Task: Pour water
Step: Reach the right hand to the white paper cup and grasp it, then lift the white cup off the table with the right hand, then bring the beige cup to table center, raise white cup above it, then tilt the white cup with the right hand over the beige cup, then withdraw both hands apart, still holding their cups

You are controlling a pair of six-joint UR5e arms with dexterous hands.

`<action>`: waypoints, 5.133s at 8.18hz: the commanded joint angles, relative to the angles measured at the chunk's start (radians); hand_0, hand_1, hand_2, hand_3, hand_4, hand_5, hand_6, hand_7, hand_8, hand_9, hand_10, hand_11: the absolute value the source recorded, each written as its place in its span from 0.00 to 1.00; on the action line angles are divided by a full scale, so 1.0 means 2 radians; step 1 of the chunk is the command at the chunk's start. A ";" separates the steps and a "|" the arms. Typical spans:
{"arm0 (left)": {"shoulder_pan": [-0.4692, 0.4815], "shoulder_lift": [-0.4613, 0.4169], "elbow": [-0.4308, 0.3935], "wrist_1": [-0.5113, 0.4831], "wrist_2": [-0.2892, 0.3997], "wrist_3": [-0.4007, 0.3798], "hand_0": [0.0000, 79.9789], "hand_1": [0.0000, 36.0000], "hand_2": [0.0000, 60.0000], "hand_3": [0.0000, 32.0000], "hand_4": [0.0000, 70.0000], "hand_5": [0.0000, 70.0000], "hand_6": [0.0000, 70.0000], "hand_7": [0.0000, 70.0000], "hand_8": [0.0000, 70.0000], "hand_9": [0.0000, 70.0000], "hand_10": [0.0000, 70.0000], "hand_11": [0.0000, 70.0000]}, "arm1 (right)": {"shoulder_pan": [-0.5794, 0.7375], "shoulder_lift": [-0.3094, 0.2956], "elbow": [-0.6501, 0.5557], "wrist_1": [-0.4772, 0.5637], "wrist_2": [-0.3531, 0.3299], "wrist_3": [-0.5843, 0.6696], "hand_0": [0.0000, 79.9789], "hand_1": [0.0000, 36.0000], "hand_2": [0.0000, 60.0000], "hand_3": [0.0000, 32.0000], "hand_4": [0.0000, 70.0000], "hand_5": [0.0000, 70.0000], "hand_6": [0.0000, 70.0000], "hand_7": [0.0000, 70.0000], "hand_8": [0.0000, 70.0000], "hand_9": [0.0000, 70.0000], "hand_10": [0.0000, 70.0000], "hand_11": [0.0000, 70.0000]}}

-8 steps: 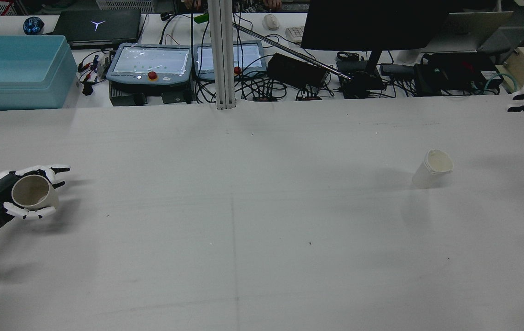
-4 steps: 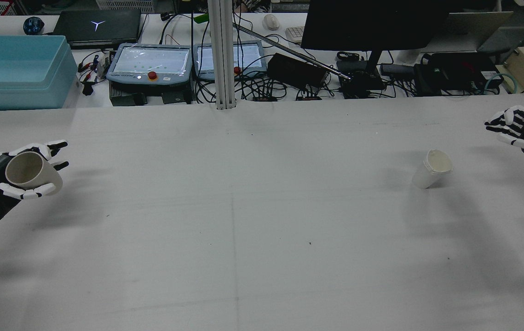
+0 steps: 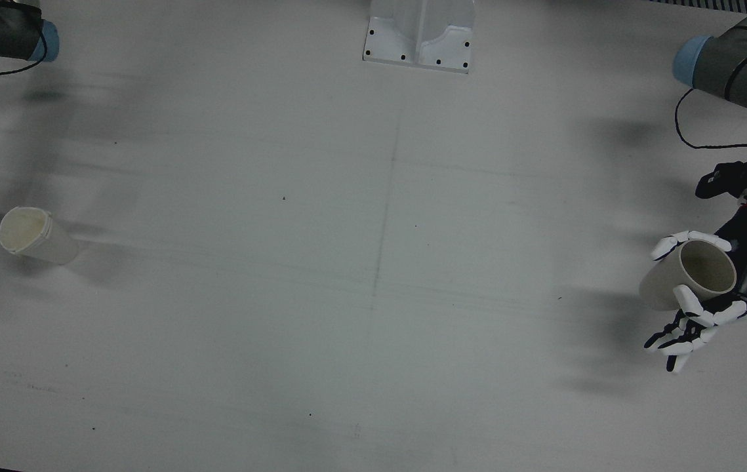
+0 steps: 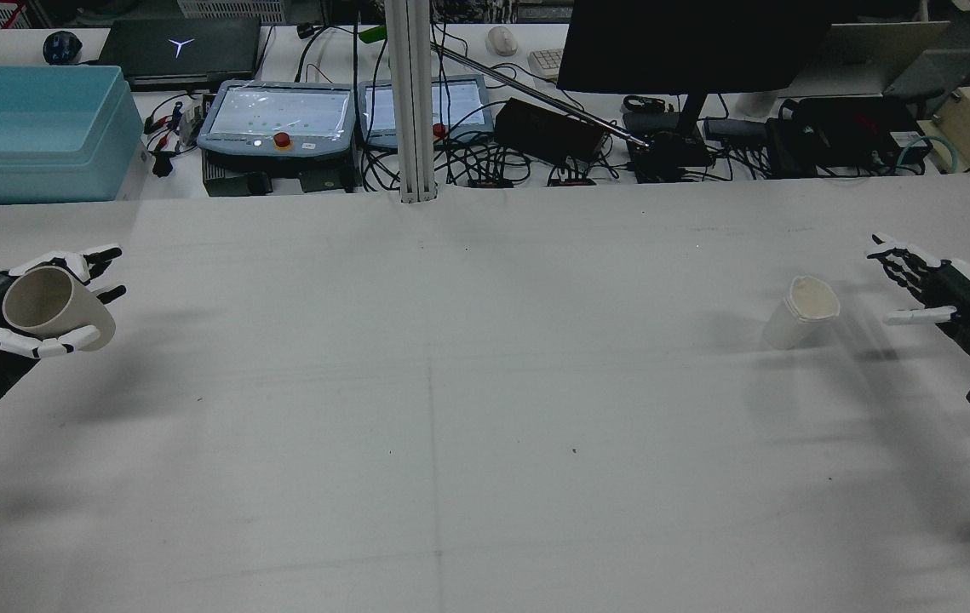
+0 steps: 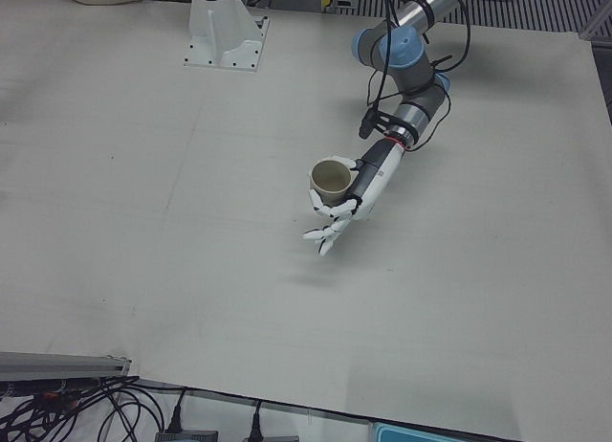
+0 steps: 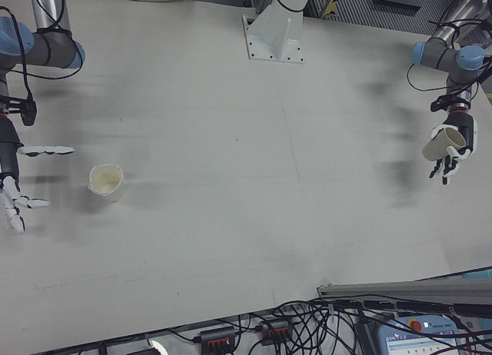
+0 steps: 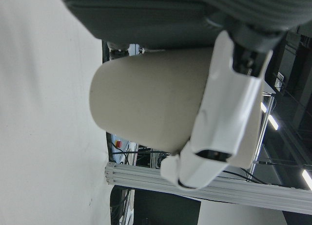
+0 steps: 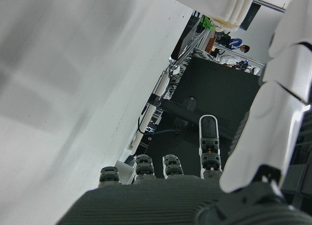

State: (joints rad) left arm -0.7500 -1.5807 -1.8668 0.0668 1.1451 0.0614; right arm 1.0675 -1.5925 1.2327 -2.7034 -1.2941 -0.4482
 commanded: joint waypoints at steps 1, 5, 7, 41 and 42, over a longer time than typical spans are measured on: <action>0.000 0.004 0.000 0.000 -0.009 -0.008 1.00 1.00 1.00 0.00 0.91 1.00 0.16 0.30 0.07 0.06 0.11 0.20 | -0.051 0.005 -0.004 0.000 0.000 -0.042 0.61 0.37 0.00 0.00 0.00 0.34 0.01 0.11 0.07 0.08 0.00 0.02; 0.000 0.026 0.002 -0.022 -0.019 -0.014 1.00 1.00 1.00 0.00 0.86 1.00 0.14 0.28 0.06 0.06 0.10 0.20 | -0.054 0.016 0.015 -0.033 0.004 -0.057 0.62 0.45 0.15 0.00 0.00 0.76 0.04 0.20 0.08 0.12 0.00 0.00; 0.000 0.037 0.005 -0.036 -0.020 -0.015 1.00 1.00 1.00 0.00 0.87 1.00 0.14 0.28 0.07 0.06 0.10 0.20 | -0.054 0.020 0.028 -0.059 0.012 -0.057 0.62 0.47 0.17 0.00 0.00 0.78 0.04 0.21 0.08 0.12 0.00 0.00; 0.138 -0.190 0.018 0.148 0.017 0.026 0.99 0.96 0.81 0.00 0.87 1.00 0.16 0.28 0.06 0.05 0.09 0.17 | -0.072 0.147 0.520 -0.477 0.137 -0.089 1.00 1.00 1.00 0.00 0.70 1.00 0.94 1.00 0.63 0.83 0.65 0.96; 0.118 -0.124 0.017 0.091 0.021 0.025 0.95 0.92 0.76 0.00 0.85 1.00 0.15 0.27 0.06 0.05 0.09 0.16 | -0.037 0.111 0.504 -0.475 0.135 -0.019 1.00 1.00 1.00 0.00 0.70 1.00 0.96 1.00 0.65 0.85 0.68 1.00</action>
State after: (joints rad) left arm -0.4596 -2.1039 -1.8159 0.4740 1.1784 0.1144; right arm 0.8401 -1.2333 2.2851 -3.6579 -1.0325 -0.8292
